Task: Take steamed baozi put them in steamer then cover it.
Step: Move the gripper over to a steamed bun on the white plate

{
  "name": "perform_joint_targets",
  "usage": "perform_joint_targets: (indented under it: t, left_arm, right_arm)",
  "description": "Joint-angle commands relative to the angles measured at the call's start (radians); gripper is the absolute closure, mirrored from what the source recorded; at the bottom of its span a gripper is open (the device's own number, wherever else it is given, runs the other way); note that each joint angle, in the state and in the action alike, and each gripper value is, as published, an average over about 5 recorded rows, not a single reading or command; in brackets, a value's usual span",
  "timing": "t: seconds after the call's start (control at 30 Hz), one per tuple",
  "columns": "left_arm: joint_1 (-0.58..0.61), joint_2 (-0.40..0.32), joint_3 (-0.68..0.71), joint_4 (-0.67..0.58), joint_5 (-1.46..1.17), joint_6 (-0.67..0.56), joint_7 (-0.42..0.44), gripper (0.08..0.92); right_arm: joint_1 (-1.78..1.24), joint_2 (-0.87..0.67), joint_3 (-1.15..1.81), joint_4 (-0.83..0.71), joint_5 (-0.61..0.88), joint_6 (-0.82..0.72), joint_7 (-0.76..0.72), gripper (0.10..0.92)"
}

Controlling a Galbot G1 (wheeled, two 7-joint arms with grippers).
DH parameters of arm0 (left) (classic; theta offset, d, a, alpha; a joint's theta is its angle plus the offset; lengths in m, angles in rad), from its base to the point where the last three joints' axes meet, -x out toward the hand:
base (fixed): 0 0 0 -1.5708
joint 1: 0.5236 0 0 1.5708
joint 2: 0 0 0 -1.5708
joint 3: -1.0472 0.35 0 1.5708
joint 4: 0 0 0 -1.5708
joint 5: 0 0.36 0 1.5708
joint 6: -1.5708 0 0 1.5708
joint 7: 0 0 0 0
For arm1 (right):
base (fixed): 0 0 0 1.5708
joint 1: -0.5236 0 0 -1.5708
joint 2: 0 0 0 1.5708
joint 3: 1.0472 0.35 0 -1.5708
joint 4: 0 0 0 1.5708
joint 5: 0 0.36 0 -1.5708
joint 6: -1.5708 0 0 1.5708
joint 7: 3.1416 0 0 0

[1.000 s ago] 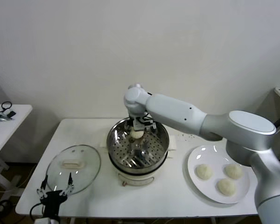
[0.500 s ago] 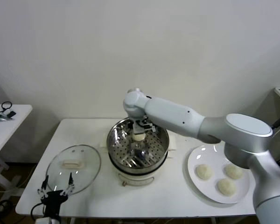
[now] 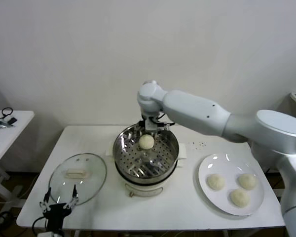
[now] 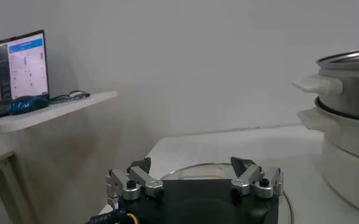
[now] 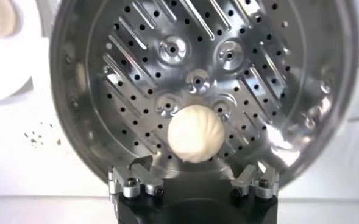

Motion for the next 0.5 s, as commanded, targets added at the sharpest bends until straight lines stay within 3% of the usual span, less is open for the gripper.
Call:
perform_joint_targets:
  t: [0.03, 0.23, 0.5]
  left_arm:
    - [0.005, 0.01, -0.001, -0.01, -0.041, -0.005, 0.021, 0.177]
    - [0.004, 0.014, -0.001, -0.025, -0.042, -0.005, 0.028, 0.177]
    - [0.033, 0.025, -0.008, -0.031, -0.054, -0.021, 0.039, 0.177]
  right_arm:
    - [0.184, -0.259, -0.175, 0.105, 0.529, -0.448, 0.104, 0.203]
    - [0.166, -0.391, -0.174, 0.085, 0.723, -0.651, 0.094, 0.203]
    - [0.0, -0.576, -0.131, 0.13, 0.687, -0.703, 0.072, 0.203]
